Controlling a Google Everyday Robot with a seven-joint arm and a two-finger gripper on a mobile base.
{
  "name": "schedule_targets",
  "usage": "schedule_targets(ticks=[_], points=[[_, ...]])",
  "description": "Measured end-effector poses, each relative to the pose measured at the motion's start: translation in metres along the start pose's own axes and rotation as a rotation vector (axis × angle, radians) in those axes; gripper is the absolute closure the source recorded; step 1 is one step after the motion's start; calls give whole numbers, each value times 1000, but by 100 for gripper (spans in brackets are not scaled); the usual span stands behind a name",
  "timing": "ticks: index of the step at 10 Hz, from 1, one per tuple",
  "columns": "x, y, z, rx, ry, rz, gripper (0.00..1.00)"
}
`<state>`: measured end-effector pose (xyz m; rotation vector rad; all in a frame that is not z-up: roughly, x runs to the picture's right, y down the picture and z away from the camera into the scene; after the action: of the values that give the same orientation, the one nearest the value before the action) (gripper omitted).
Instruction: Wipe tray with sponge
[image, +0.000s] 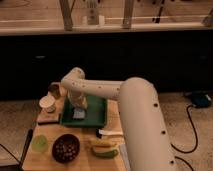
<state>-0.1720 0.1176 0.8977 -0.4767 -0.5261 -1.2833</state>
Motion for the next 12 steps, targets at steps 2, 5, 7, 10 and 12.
schedule_targets(ticks=[2, 5, 7, 10, 12], points=[[-10, 12, -4, -3, -9, -19, 97], [0, 64, -16, -38, 16, 34, 97], [23, 98, -22, -53, 41, 93, 97], [43, 105, -22, -31, 55, 101, 97], [45, 89, -16, -22, 47, 73, 97]])
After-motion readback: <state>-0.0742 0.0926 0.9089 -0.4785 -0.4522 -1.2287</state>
